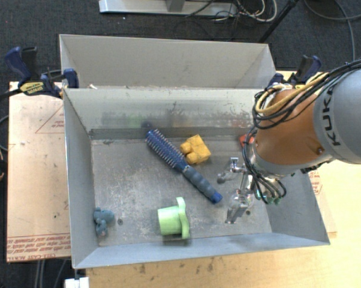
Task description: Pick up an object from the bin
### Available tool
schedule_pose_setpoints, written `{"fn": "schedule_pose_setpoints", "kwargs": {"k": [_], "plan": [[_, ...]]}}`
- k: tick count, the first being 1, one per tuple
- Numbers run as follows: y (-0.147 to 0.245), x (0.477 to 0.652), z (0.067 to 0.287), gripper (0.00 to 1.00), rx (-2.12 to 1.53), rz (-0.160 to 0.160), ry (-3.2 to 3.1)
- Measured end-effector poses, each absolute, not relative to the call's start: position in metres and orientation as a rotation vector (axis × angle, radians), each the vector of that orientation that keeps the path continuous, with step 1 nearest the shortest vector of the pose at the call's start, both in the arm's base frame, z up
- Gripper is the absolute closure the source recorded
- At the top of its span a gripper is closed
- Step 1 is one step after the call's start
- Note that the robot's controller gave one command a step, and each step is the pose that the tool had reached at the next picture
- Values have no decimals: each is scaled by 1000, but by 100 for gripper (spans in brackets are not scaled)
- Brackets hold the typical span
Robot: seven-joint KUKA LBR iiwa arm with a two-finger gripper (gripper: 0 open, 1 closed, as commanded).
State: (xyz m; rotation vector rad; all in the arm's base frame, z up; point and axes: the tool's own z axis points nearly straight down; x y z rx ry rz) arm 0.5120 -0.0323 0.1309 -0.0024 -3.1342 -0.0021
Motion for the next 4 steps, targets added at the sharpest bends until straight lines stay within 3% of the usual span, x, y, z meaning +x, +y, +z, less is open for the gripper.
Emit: {"fn": "schedule_pose_setpoints", "kwargs": {"k": [1, 2, 3, 4], "plan": [[-37, 559, 72, 0, 189, -4, -3136], [-38, 560, 76, 100, 190, 0, -3142], [-42, 572, 212, 100, 134, 1, -3151], [-41, 570, 206, 0, 134, -1, -3142]]}}
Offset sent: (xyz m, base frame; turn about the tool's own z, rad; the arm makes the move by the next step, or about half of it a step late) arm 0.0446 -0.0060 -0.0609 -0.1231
